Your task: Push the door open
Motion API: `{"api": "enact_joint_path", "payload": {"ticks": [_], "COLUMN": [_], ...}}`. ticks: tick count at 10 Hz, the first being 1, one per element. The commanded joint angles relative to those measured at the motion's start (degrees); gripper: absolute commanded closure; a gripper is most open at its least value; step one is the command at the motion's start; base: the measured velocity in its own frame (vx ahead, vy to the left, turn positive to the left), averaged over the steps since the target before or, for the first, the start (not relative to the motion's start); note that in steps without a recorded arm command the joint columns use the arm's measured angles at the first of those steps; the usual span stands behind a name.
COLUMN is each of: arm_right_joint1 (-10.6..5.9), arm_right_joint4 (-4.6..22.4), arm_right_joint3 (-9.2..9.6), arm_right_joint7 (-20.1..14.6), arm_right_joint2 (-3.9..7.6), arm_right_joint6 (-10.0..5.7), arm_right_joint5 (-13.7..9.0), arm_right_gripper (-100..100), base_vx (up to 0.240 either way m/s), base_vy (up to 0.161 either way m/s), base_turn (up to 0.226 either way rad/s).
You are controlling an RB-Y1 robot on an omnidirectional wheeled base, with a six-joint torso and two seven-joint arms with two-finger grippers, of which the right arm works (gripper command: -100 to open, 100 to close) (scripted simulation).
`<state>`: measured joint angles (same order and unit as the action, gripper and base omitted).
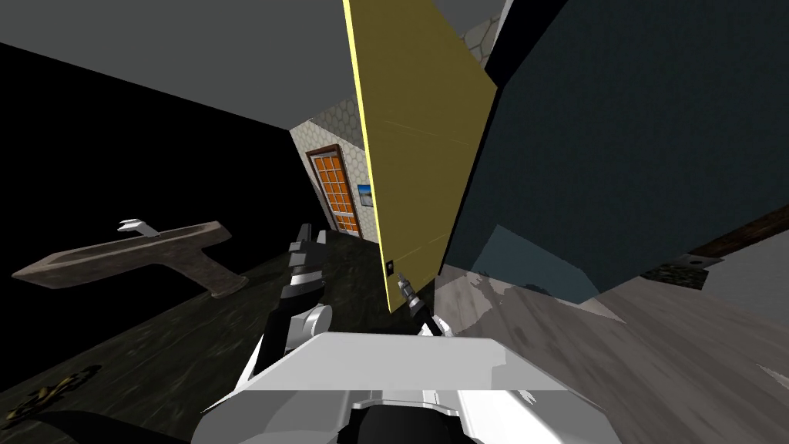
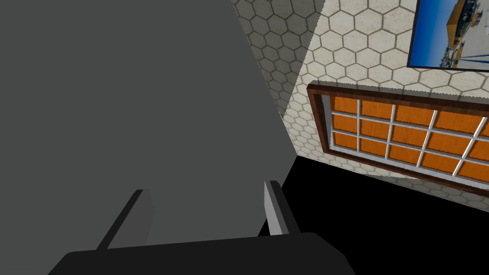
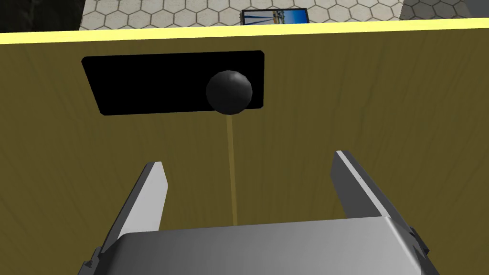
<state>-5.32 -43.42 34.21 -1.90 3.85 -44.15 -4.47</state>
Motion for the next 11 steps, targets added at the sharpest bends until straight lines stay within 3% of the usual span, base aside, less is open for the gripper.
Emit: {"api": "enact_joint_path", "payload": {"ticks": [1,5,6,11], "arm_right_joint1": [0.01,0.14,0.14,0.14], "arm_right_joint4": [0.2,0.3,0.3,0.3], "arm_right_joint3": [-0.17,-0.44,-0.44,-0.44], "arm_right_joint7": [0.2,0.4,0.4,0.4], "arm_right_joint2": [-0.01,-0.42,-0.42,-0.42], "arm_right_joint6": [-0.43,-0.89,-0.89,-0.89], "arm_right_joint5": [0.0,-0.1,-0.1,-0.1], "arm_right_gripper": [-100,-100,100,100], "base_vx": [0.196,0.184,-0.02,-0.016], "base_vy": [0.155,0.11,-0.007,-0.01], "base_turn": [0.022,0.016,0.003,0.002]}}
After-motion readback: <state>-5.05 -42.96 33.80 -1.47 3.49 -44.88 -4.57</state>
